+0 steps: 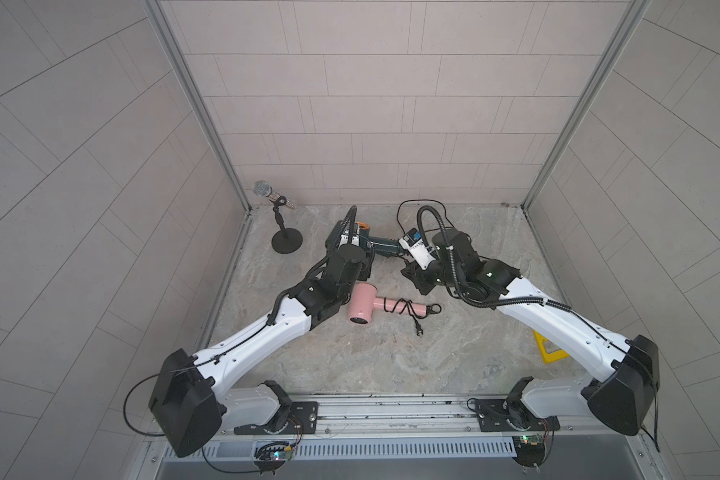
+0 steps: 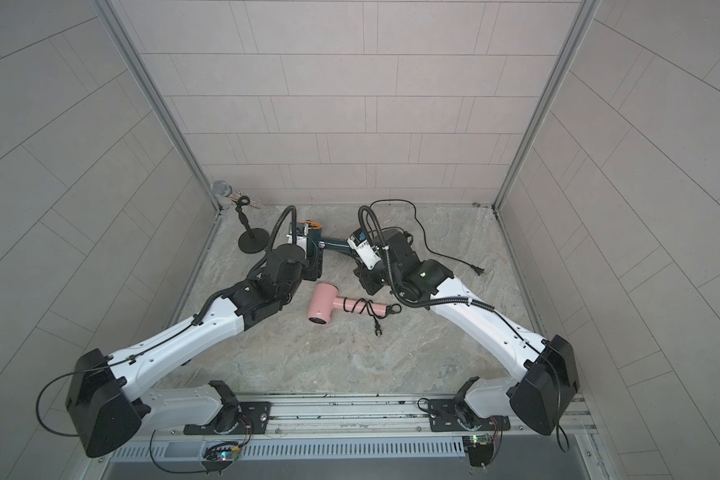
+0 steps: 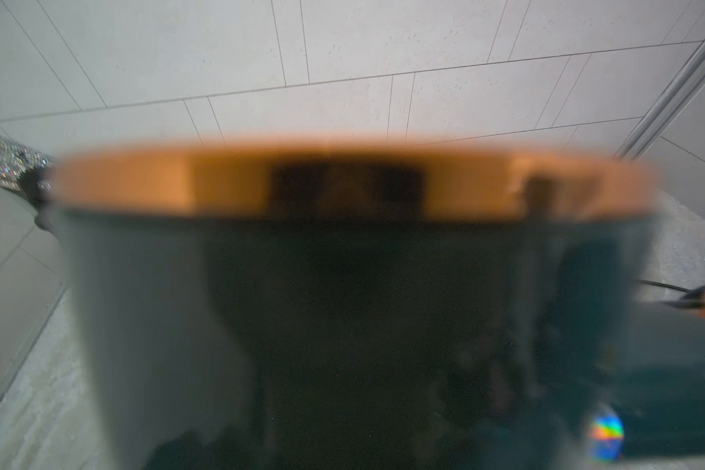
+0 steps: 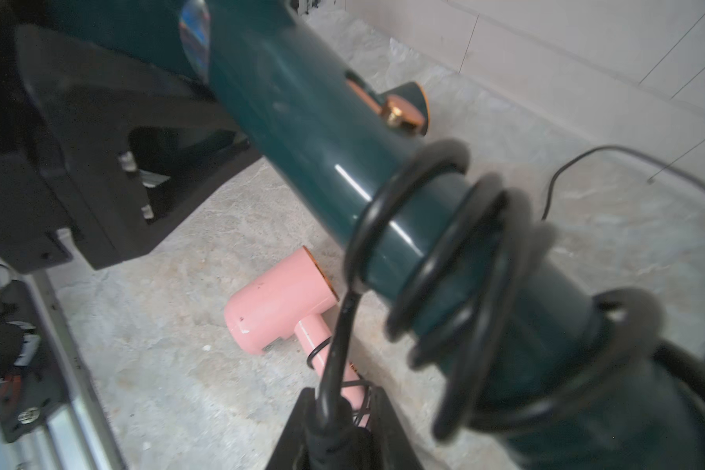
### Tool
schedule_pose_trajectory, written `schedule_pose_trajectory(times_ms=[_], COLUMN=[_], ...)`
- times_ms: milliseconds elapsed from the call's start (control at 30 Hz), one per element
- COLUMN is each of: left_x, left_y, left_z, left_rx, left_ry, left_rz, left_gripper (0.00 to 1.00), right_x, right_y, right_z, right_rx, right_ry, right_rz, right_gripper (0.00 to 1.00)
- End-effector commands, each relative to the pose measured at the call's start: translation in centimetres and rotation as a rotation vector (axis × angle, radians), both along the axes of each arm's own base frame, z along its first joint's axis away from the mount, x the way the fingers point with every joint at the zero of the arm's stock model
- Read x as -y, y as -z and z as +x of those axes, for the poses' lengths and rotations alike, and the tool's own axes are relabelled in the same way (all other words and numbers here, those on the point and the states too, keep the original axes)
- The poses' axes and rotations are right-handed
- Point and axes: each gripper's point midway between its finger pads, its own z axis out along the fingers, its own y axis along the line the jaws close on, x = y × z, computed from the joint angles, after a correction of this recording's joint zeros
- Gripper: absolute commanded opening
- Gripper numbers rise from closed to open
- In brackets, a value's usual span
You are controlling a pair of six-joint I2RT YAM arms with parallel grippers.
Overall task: Wrap the cord around the hair dryer
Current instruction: Wrap the power cord around the hair dryer.
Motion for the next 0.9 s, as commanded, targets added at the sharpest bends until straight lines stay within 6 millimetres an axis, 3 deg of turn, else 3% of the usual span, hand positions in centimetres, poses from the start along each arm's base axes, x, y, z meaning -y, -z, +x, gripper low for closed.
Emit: schedule_pose_trajectory(times_ms=[0,233,633,867], left_x=[0.2,3.7,5.3,8.0], left_y=[-1.1,1.7,4.2,6.4], left_z=[0.0,0.0,1.0,1.5], left_rx=[0.066,0.008,0.011,0.081], left_ry=[0.055,0.206,0.237,0.288], left_rz=[0.12,0.311,0.543,0.65], left_gripper=[0.0,0.0,0.0,0.0], right_x=[0.9,3.1,5.1,6.8], right_y=[-0.7,1.1,2.8,4.7], right_z=[0.7,3.1,3.7,4.9], right_rx=[-0.15,-0.351,-0.417,-0.496], right_ry=[0.059,0.12,0.137,0.169], right_rz=[0.114,0.277,0.313,0.358], right_gripper=[0.0,0.0,0.0,0.0])
